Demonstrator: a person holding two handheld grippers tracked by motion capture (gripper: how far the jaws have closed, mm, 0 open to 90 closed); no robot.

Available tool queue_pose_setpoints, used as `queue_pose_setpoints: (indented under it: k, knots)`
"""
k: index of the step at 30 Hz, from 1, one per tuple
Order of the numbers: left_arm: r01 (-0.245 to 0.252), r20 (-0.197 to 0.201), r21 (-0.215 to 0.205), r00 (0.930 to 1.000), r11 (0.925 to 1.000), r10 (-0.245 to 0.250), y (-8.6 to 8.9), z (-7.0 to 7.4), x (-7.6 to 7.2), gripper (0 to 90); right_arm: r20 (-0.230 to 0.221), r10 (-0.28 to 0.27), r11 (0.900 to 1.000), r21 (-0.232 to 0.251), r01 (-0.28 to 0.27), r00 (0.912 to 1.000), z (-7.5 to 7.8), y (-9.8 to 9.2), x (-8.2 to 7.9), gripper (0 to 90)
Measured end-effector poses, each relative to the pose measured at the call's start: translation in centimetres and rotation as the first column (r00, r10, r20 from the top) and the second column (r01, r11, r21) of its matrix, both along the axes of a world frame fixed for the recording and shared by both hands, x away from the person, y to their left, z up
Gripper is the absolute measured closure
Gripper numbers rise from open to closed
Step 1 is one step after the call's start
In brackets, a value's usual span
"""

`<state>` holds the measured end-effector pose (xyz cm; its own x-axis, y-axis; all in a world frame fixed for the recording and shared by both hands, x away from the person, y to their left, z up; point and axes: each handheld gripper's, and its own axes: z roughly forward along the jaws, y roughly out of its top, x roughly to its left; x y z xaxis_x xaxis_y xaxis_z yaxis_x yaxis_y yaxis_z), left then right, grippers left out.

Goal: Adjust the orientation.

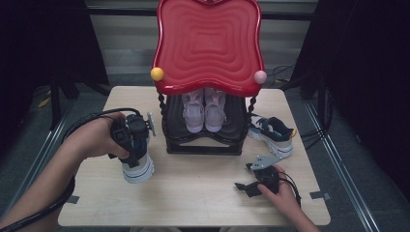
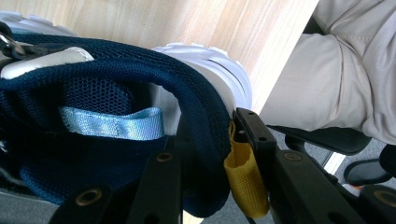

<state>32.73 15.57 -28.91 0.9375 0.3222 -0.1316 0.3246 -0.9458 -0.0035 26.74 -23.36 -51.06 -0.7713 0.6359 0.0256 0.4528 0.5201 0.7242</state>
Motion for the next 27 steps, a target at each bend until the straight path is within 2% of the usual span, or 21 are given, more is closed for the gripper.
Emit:
queue_pose_setpoints:
  k: [3,8,9,11,14,18,27]
  knots:
    - [-0.012,-0.001,-0.001,0.9999,0.9999,0.012,0.1,0.7,0.2,71.8,0.000,0.000,1.000,0.000,0.000,1.0000,0.0,0.0,0.0,13.1]
    - [0.000,0.003,-0.003,1.0000,1.0000,0.000,0.3,2.1,0.5,71.8,0.000,0.000,1.000,0.000,0.000,1.0000,0.0,0.0,0.0,13.1]
    - [-0.004,0.002,-0.006,1.0000,1.0000,0.004,0.4,2.7,0.6,71.8,0.000,0.000,1.000,0.000,0.000,1.0000,0.0,0.0,0.0,13.1]
    - [-0.018,0.003,-0.010,0.9998,0.9998,0.018,0.4,3.0,0.6,71.8,0.000,0.000,1.000,0.000,0.000,1.0000,0.0,0.0,0.0,13.1]
    - [-0.014,0.018,-0.001,0.9997,0.9999,0.014,0.3,4.1,0.8,71.8,-0.001,0.000,1.000,0.000,0.000,1.0000,0.0,0.0,0.0,13.1]
    - [-0.010,0.031,-0.016,0.9995,0.9998,0.011,0.3,5.2,0.9,71.8,0.000,0.000,1.000,0.000,0.000,1.0000,0.0,0.0,0.0,13.1]
    - [-0.024,0.036,-0.015,0.9991,0.9996,0.025,0.3,7.6,1.2,71.7,-0.004,0.001,1.000,-0.002,-0.001,1.0000,0.0,0.0,0.0,13.1]
